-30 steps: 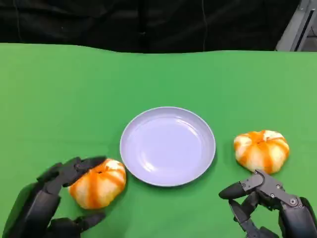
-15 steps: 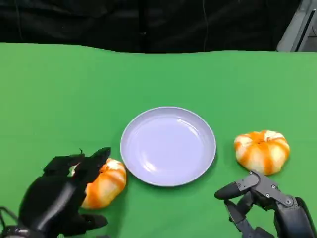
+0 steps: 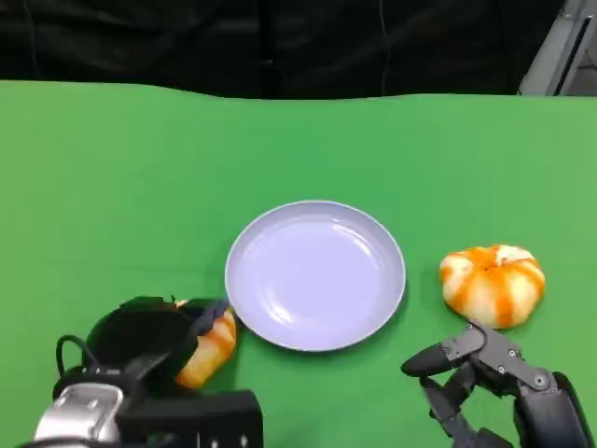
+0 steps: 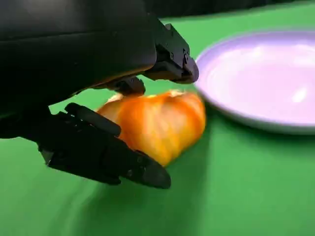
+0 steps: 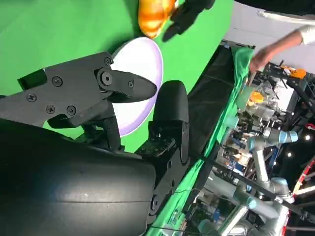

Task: Grasp the bread from the table and place it into the plate.

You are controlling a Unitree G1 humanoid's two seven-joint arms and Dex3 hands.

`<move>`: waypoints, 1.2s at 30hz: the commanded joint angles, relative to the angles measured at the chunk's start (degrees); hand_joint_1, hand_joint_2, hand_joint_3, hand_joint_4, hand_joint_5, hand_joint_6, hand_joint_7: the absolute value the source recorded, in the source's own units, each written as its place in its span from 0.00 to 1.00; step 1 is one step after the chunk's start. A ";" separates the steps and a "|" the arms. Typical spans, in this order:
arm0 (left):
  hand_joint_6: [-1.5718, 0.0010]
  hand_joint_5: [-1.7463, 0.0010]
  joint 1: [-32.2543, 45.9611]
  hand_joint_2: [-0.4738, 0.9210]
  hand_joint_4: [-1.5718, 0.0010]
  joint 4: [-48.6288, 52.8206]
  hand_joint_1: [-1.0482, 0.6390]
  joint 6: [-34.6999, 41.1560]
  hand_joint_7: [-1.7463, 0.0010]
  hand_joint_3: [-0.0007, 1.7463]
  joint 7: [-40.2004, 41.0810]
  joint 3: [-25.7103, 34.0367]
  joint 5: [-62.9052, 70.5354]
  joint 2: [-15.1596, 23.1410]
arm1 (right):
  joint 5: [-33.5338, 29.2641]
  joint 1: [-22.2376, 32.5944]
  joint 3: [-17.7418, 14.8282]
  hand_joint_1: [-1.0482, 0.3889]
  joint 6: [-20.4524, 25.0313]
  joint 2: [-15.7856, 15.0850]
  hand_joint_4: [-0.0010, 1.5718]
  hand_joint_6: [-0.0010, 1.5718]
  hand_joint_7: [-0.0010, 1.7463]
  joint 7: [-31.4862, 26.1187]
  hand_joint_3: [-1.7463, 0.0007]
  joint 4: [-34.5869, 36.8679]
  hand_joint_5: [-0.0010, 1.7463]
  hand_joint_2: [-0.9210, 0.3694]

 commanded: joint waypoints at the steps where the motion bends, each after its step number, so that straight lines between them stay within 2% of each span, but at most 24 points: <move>1: 0.35 0.37 -1.25 1.00 0.50 5.68 0.51 -0.76 0.93 0.09 3.11 -0.46 -1.91 2.47 | -0.09 0.66 0.03 0.59 0.14 0.15 0.43 0.40 0.62 -0.50 0.66 -0.49 0.87 0.10; 3: 0.24 0.14 -0.77 1.00 0.48 6.48 0.51 -2.52 0.88 0.07 6.06 -0.13 -3.32 3.29 | -0.35 0.54 -0.09 0.59 -0.18 0.02 0.43 0.40 0.62 -0.54 0.66 -0.29 0.87 0.10; 4: 0.31 0.06 -0.45 1.00 0.49 6.43 0.51 -3.02 0.66 0.05 7.12 -0.03 -3.90 3.65 | -0.34 0.49 -0.11 0.59 -0.33 -0.02 0.43 0.40 0.62 -0.54 0.66 -0.17 0.87 0.10; 5: 0.40 0.03 -0.29 1.00 0.49 6.38 0.51 -3.24 0.45 0.05 7.78 -0.09 -4.32 3.92 | -0.30 0.47 -0.12 0.59 -0.40 -0.03 0.43 0.40 0.62 -0.54 0.66 -0.11 0.87 0.10; 7: 0.50 0.01 1.25 1.00 0.47 4.85 0.52 -5.32 0.23 0.05 11.43 0.74 -6.06 4.40 | -0.09 0.50 -0.07 0.59 -0.33 0.00 0.43 0.40 0.62 -0.48 0.66 -0.14 0.87 0.10; 9: 0.52 0.00 2.10 1.00 0.45 3.99 0.53 -6.57 0.16 0.05 13.76 1.07 -7.05 4.77 | 0.00 0.53 -0.03 0.59 -0.27 0.02 0.42 0.40 0.62 -0.44 0.67 -0.18 0.87 0.10; 10: 0.51 0.00 2.84 1.00 0.45 4.13 0.54 -9.97 0.15 0.06 18.41 1.74 -8.08 4.91 | 0.07 0.54 -0.05 0.59 -0.14 0.04 0.42 0.40 0.62 -0.40 0.67 -0.23 0.87 0.10; 11: 0.49 0.00 3.33 0.91 0.44 4.38 0.55 -12.55 0.18 0.21 21.89 2.19 -8.85 5.04 | 0.11 0.54 -0.07 0.59 -0.04 0.05 0.42 0.40 0.62 -0.37 0.67 -0.27 0.87 0.10; 13: 0.48 0.00 4.01 0.64 0.43 6.33 0.58 -22.39 0.18 0.61 34.02 3.34 -10.15 5.50 | 0.34 0.28 -0.24 0.59 -0.05 -0.03 0.42 0.40 0.62 -0.27 0.67 -0.09 0.87 0.10; 14: 0.48 0.00 3.97 0.59 0.43 7.24 0.59 -25.25 0.16 0.70 37.46 3.51 -10.28 5.70 | 0.41 0.19 -0.29 0.59 -0.11 -0.07 0.42 0.40 0.62 -0.24 0.67 0.00 0.87 0.10; 15: 0.48 0.00 3.84 0.56 0.42 8.05 0.59 -27.15 0.15 0.76 39.72 3.58 -10.27 5.85 | 0.44 0.14 -0.31 0.59 -0.14 -0.10 0.42 0.40 0.62 -0.22 0.67 0.05 0.87 0.10; 17: 0.48 0.00 3.28 0.55 0.42 9.09 0.59 -30.64 0.15 0.79 43.74 3.69 -9.78 6.20 | 0.36 0.00 -0.30 0.59 -0.24 -0.21 0.42 0.40 0.61 -0.24 0.67 0.19 0.87 0.09; 19: 0.48 0.00 2.41 0.50 0.41 8.94 0.57 -35.30 0.12 0.89 48.84 3.85 -9.00 6.64 | 0.38 -0.18 -0.24 0.58 -0.06 -0.18 0.42 0.40 0.62 -0.21 0.67 0.31 0.87 0.09; 22: 0.47 0.00 1.34 0.47 0.40 8.15 0.55 -38.25 0.12 0.94 51.39 3.62 -8.35 6.68 | 0.32 -0.31 -0.19 0.58 -0.06 -0.15 0.42 0.40 0.62 -0.26 0.67 0.50 0.87 0.10; 26: 0.47 0.00 -0.76 0.45 0.39 7.38 0.54 -38.51 0.11 0.95 50.98 2.81 -7.65 5.55 | 0.01 -0.42 -0.02 0.58 0.01 -0.04 0.43 0.40 0.62 -0.43 0.66 0.64 0.86 0.10; 34: 0.47 0.00 -7.11 0.44 0.40 10.79 0.56 -38.17 0.09 0.93 48.60 -0.19 -7.88 2.35 | -0.67 -0.23 0.50 0.59 0.69 0.34 0.42 0.40 0.62 -0.51 0.65 0.45 0.86 0.11; 36: 0.48 0.00 -9.94 0.46 0.40 13.43 0.55 -37.76 0.09 0.92 46.47 -1.55 -8.83 0.32 | -0.58 -0.31 0.61 0.59 0.63 0.50 0.43 0.40 0.62 -0.54 0.65 0.62 0.86 0.11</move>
